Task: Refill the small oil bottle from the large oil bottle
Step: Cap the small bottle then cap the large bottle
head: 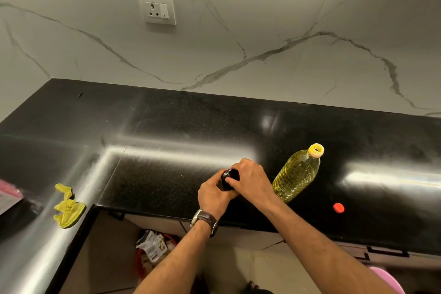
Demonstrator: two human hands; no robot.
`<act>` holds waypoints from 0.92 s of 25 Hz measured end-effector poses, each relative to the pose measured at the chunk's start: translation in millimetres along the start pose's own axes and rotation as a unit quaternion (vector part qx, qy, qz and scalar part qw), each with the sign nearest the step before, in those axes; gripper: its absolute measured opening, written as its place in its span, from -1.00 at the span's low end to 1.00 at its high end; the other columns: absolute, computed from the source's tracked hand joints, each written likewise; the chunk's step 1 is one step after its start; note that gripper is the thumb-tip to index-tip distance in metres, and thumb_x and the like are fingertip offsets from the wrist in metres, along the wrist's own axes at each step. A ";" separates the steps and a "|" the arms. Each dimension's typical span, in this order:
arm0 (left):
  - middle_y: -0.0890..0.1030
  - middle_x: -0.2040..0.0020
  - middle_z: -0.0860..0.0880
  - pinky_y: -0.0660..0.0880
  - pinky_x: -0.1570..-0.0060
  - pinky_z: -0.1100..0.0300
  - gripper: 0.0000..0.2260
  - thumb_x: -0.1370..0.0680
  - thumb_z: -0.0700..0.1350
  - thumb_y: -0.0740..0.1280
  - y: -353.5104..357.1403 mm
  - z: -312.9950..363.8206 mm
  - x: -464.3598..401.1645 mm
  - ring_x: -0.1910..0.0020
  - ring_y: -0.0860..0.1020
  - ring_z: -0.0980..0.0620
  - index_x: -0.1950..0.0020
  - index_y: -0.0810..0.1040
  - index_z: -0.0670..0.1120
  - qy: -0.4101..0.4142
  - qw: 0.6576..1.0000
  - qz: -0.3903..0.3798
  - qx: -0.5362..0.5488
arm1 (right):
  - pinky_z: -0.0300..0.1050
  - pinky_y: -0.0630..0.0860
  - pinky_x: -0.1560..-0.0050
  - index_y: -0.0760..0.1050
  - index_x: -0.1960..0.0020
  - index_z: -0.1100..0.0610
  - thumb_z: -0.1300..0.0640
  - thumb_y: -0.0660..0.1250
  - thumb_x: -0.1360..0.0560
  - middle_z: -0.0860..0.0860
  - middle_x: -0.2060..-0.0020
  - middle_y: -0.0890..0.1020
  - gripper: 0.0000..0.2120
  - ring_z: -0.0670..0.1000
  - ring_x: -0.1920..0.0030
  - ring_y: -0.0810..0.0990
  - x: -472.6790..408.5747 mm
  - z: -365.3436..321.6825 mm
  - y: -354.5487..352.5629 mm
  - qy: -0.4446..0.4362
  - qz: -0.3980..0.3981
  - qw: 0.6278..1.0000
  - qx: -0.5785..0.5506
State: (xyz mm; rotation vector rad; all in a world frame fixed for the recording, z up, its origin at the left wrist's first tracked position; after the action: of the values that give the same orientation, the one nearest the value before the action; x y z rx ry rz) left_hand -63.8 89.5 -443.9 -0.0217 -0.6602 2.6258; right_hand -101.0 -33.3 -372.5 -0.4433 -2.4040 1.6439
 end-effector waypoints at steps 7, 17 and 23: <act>0.70 0.13 0.29 0.62 0.05 0.17 -0.57 -0.33 -0.08 0.62 1.6 -5.1 -1.6 0.10 0.61 0.37 -0.11 0.66 0.28 -0.005 1.000 -0.004 -0.001 | -0.13 0.53 0.04 0.66 -0.10 0.09 -0.11 0.43 -0.52 0.04 0.02 0.60 -0.70 0.04 0.01 0.61 -2.4 1.2 4.5 0.012 0.002 1.000 0.005; 0.45 -0.17 0.09 0.52 0.05 0.23 -0.33 -0.33 0.14 0.65 7.7 -29.3 42.6 -0.06 0.54 0.11 -0.31 0.47 -0.03 -0.004 0.995 0.092 -0.031 | -0.32 0.54 0.04 0.57 -0.25 -0.03 -0.21 0.48 -0.45 -0.15 0.01 0.58 -0.55 -0.15 0.10 0.60 78.3 67.6 24.0 0.093 0.012 0.986 -0.138; 0.49 -0.05 0.23 0.62 0.19 0.15 -0.54 -0.38 0.21 0.59 83.4 -9.1 99.2 0.02 0.58 0.20 -0.15 0.47 0.15 0.059 0.998 -0.007 -0.027 | -0.35 0.53 0.16 0.67 -0.06 -0.03 -0.12 0.55 -0.44 -0.18 0.16 0.61 -0.74 -0.20 0.22 0.60 174.3 195.1 18.5 0.254 0.032 0.961 -0.102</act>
State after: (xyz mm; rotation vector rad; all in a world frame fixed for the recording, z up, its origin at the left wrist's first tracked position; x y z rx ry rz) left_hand -186.4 68.1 -481.1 -0.1863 -0.6862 2.5692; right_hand -325.0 -136.0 -462.1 -0.8664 -2.1809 1.1232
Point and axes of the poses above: each hand's wrist, its own x-axis away from the middle knuckle, its own y-axis out of the palm, z = x × y, the point moved 10 cm from there along -x, towards the middle knuckle
